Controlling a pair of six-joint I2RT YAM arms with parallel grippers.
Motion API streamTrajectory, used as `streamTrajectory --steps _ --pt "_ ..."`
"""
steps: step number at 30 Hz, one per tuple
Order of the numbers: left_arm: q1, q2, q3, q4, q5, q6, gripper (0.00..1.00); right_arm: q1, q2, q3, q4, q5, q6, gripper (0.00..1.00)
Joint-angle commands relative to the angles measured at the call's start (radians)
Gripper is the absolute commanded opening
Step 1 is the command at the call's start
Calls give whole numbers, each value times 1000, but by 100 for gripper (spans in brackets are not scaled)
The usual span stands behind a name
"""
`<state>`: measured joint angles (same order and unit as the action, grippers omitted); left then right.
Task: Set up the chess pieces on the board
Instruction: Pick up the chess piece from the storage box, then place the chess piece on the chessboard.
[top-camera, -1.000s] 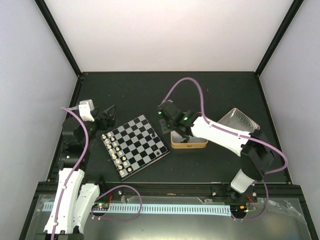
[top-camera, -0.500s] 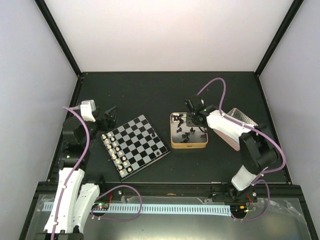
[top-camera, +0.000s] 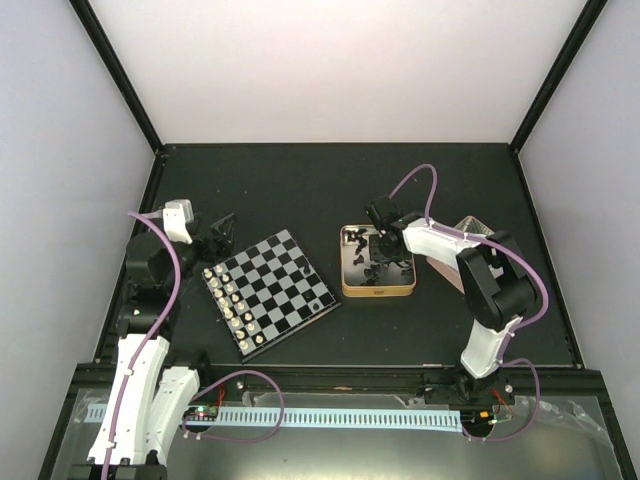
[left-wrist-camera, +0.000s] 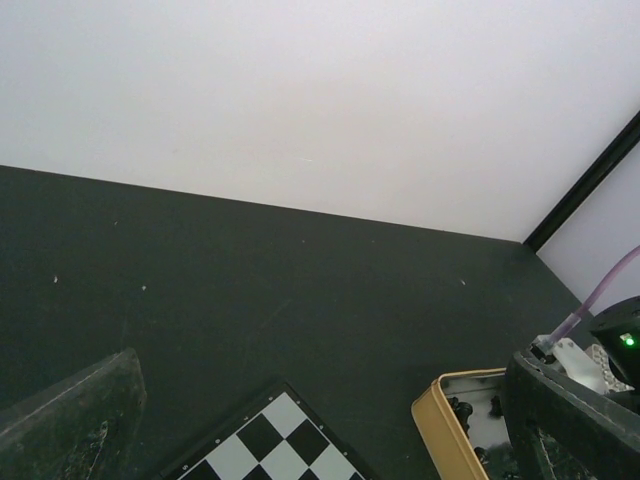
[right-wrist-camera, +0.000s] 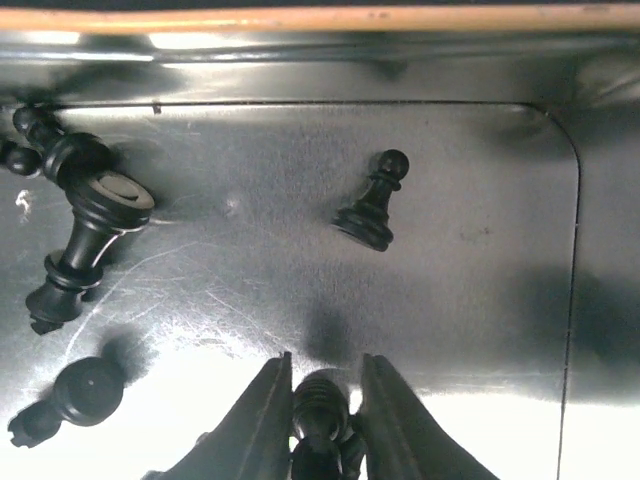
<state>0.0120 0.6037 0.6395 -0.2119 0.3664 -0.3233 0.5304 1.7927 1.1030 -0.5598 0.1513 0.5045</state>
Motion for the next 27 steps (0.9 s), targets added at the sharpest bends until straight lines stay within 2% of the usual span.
streamTrajectory --steps 1,4,8,19,27 --pt "5 5 22 20 21 12 99 -6 16 27 -4 -18 1 16" --pt "5 5 20 24 22 12 99 -6 4 29 -9 -12 -3 7" --pt "5 -7 10 36 23 13 99 -6 -33 39 -25 -6 -7 3" --pt "5 -8 3 43 27 8 99 38 -146 86 -68 -100 -25 3" --pt "6 -6 -2 50 29 2 99 199 -152 137 -91 -108 -34 3"
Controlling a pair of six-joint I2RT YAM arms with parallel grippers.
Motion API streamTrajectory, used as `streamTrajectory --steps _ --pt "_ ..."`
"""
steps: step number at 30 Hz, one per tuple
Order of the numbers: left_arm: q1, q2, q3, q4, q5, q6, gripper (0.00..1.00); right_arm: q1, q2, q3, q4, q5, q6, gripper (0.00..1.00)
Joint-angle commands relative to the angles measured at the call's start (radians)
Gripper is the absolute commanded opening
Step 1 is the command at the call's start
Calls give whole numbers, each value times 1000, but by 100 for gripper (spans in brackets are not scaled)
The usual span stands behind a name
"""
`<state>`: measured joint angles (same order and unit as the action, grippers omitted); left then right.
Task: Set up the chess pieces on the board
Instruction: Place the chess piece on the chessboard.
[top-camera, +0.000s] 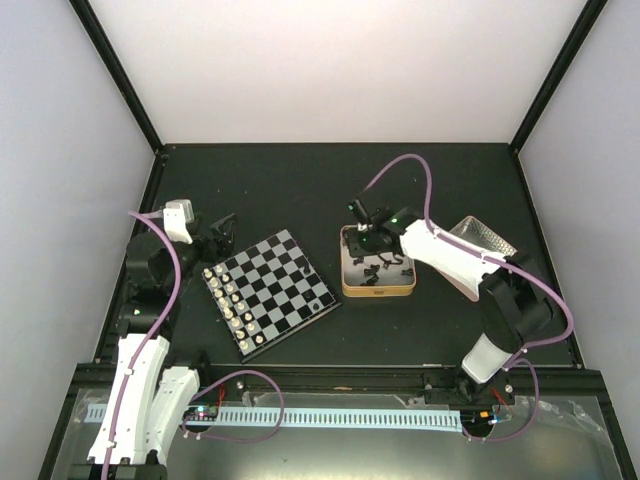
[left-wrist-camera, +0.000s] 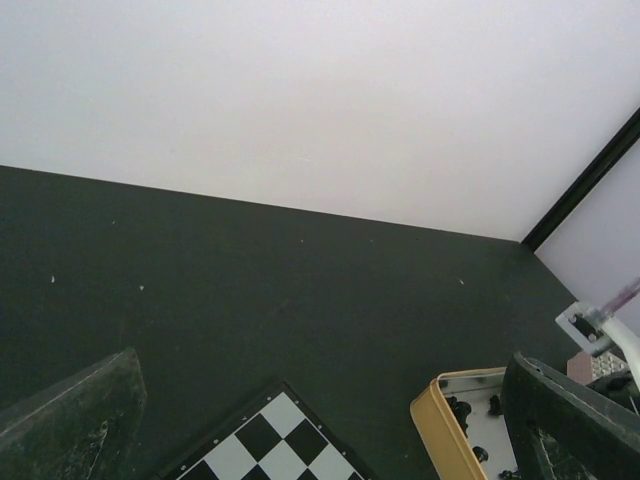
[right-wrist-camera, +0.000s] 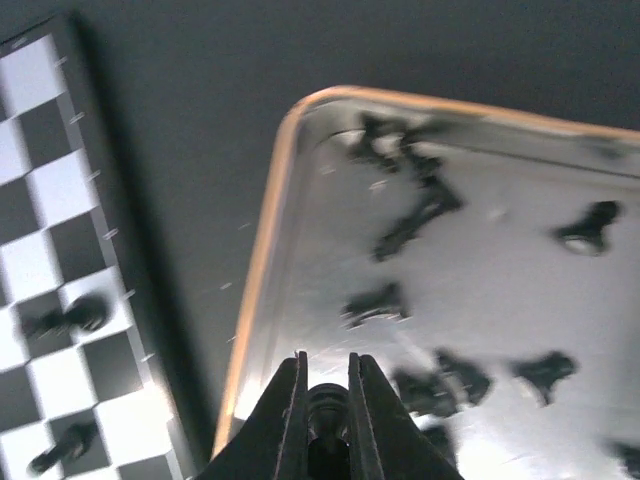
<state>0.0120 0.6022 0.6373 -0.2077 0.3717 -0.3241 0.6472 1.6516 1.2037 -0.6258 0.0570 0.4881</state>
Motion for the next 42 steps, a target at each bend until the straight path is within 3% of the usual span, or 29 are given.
streamTrajectory --steps 1,15,39,42 --pt "5 -3 -1 46 23 1 99 109 -6 43 -27 -11 -18 3" --pt "6 1 -11 51 30 -9 99 288 132 80 -50 -46 -49 4" --pt "5 4 -13 43 26 -13 99 331 223 57 -52 -106 -104 8" --pt "5 5 -13 43 26 -15 99 331 225 58 -55 -104 -99 12"
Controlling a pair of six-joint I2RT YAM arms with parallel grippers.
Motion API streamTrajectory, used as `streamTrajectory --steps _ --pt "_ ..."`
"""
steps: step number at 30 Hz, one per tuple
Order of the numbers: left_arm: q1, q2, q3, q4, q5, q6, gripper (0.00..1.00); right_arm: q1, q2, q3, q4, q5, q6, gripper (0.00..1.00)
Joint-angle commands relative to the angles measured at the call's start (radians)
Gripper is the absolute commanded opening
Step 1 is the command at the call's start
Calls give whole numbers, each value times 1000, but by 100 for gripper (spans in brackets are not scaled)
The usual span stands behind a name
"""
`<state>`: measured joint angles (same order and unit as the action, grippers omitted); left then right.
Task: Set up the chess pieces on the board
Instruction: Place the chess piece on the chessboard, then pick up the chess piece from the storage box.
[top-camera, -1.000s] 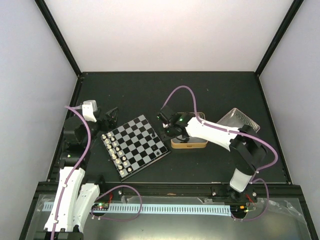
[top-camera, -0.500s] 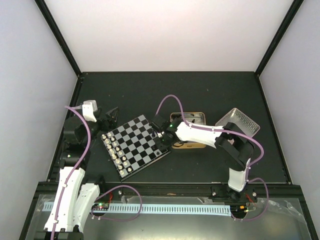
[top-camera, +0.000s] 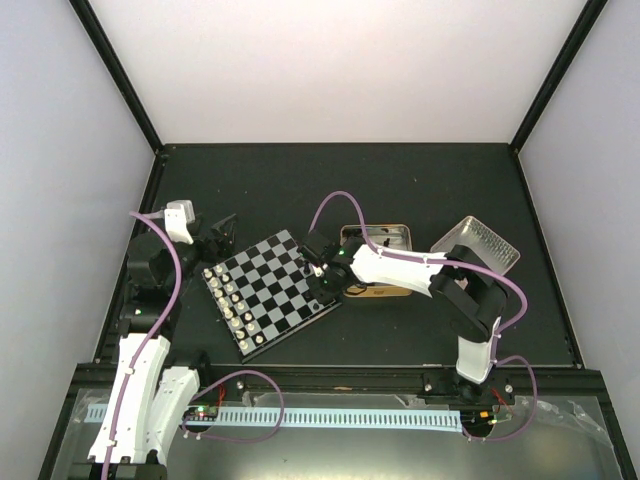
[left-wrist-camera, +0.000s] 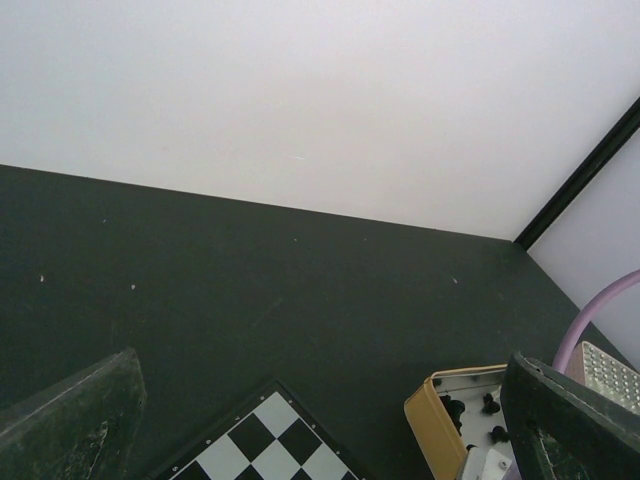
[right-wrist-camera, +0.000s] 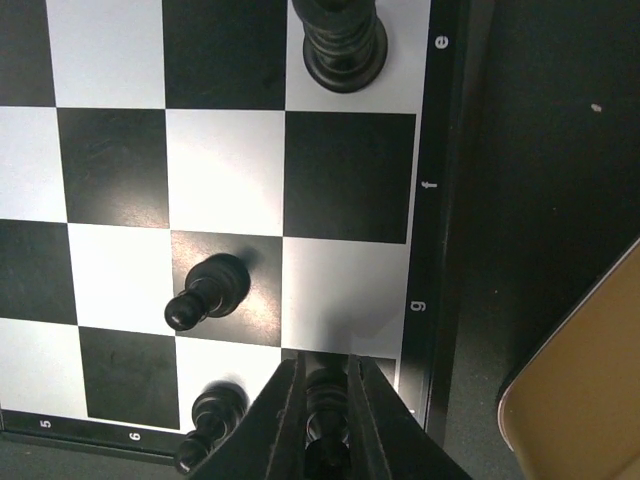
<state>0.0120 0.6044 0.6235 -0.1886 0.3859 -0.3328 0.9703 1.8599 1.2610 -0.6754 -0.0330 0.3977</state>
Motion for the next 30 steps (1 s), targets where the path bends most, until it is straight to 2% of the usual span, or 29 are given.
streamTrajectory --steps 1,4,13,15,22,24,30 --pt "5 2 1 25 13 -5 99 8 18 5 -11 -9 -4 17" --pt "6 1 -1 25 12 -6 99 8 7 19 -14 0 8 27" --pt "6 -3 0 23 19 -3 99 6 -126 15 31 131 83 32" --pt "5 -8 -1 23 19 0 99 -6 -174 -11 56 193 104 37" --pt "5 -7 1 87 62 -9 99 -156 -259 -97 113 251 166 45" --pt "5 -8 -7 139 137 0 99 -201 -255 -112 126 245 180 47" --pt "5 -10 -37 224 189 -8 99 -318 -174 -131 181 159 222 47"
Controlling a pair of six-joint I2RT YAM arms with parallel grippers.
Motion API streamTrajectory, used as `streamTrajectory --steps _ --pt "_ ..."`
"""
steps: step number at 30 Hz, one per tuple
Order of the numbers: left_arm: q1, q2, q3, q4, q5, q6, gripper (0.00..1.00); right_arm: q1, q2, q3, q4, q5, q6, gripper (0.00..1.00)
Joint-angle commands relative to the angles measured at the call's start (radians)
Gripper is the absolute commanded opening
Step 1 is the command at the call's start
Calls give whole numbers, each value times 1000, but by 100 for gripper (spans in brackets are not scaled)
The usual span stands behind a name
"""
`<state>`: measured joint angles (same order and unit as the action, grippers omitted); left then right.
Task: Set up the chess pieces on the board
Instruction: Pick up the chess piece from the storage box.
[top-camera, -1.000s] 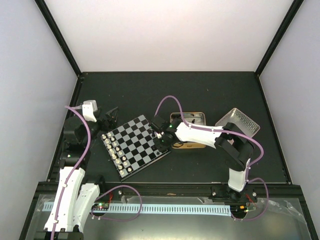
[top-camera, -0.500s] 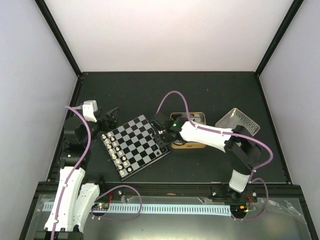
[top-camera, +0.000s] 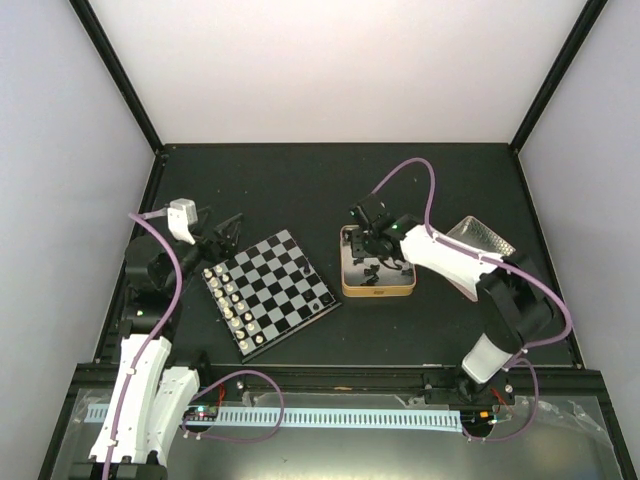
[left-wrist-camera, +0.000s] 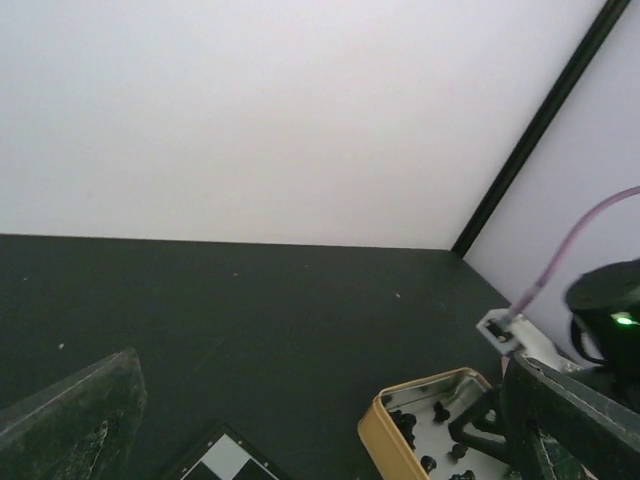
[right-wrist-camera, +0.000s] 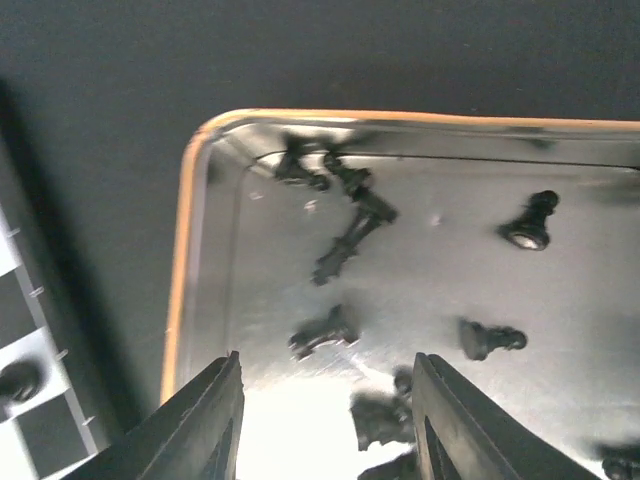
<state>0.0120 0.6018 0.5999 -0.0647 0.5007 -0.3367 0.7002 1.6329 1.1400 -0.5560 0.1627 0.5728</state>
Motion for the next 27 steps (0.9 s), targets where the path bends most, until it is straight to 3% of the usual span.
streamTrajectory --steps 1,7,14,27 --pt "5 -4 -15 105 78 -4 99 -55 71 -6 70 -45 53 46" --pt "5 37 -20 145 99 -25 99 -69 176 47 87 -43 81 45" --pt "5 103 -12 164 133 -48 99 -91 267 94 110 47 125 34" --pt "5 122 -15 156 131 -39 99 -121 355 130 117 52 156 32"
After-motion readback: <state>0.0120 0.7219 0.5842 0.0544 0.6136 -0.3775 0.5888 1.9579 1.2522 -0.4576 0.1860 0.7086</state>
